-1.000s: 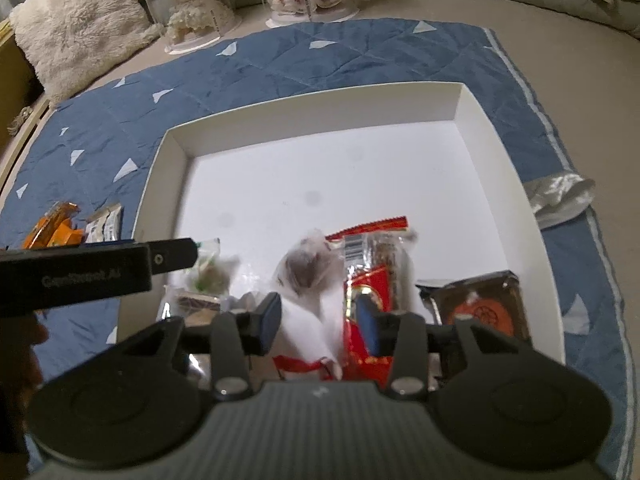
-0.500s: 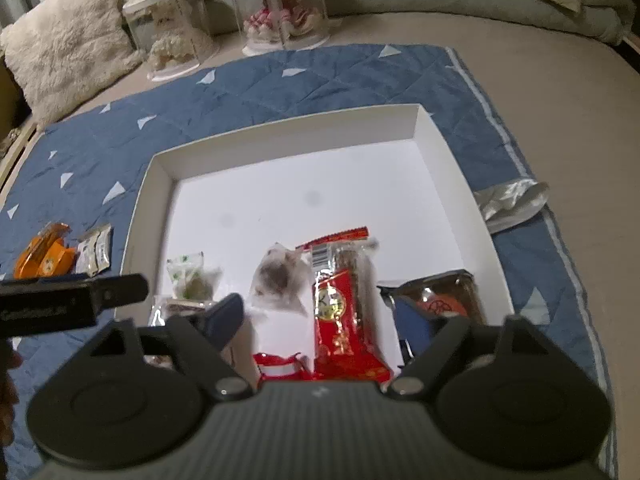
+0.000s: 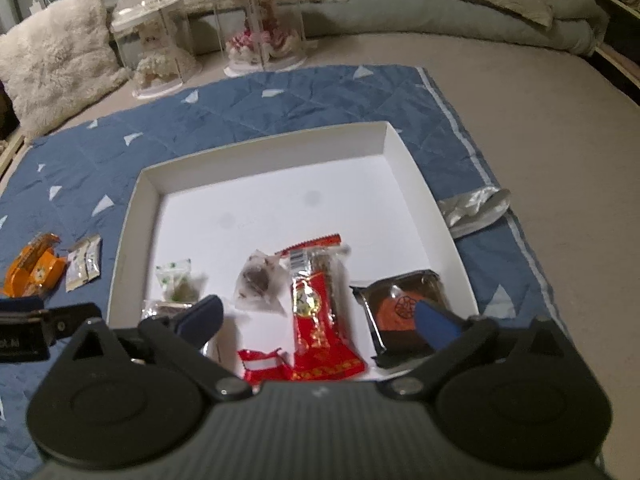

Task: Organize snacks
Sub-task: 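Grasp the orange-labelled pastry pack with the left tool while the right tool reaches the white packet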

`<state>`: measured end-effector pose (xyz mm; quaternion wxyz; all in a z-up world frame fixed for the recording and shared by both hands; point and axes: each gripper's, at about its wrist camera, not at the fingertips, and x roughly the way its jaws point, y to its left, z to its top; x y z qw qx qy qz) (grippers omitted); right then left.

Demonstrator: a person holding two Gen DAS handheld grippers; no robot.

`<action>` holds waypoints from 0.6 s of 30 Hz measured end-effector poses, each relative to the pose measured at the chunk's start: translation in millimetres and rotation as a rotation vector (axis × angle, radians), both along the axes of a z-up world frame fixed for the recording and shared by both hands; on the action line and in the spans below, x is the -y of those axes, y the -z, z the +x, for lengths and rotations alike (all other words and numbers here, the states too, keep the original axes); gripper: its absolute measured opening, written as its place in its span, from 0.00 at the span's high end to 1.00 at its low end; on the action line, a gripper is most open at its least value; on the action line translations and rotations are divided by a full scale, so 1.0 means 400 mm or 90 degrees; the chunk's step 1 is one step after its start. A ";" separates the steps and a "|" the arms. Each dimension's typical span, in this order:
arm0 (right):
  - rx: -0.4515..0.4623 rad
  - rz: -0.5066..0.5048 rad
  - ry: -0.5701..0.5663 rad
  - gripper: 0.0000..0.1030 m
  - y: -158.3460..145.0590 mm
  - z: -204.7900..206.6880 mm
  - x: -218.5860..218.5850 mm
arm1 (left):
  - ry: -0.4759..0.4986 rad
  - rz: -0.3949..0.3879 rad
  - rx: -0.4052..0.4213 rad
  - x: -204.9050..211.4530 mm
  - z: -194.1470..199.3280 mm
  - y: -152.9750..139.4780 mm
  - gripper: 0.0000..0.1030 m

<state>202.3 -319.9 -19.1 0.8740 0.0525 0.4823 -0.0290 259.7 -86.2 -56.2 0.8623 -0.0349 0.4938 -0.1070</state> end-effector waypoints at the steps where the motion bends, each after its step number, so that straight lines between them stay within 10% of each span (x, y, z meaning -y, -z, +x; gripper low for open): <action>1: -0.001 -0.006 -0.006 0.00 -0.001 -0.001 -0.007 | -0.004 0.001 0.002 -0.010 -0.002 -0.002 0.00; 18: 0.013 0.012 -0.067 0.00 0.003 0.039 -0.178 | -0.090 0.025 0.033 -0.250 -0.012 -0.032 0.00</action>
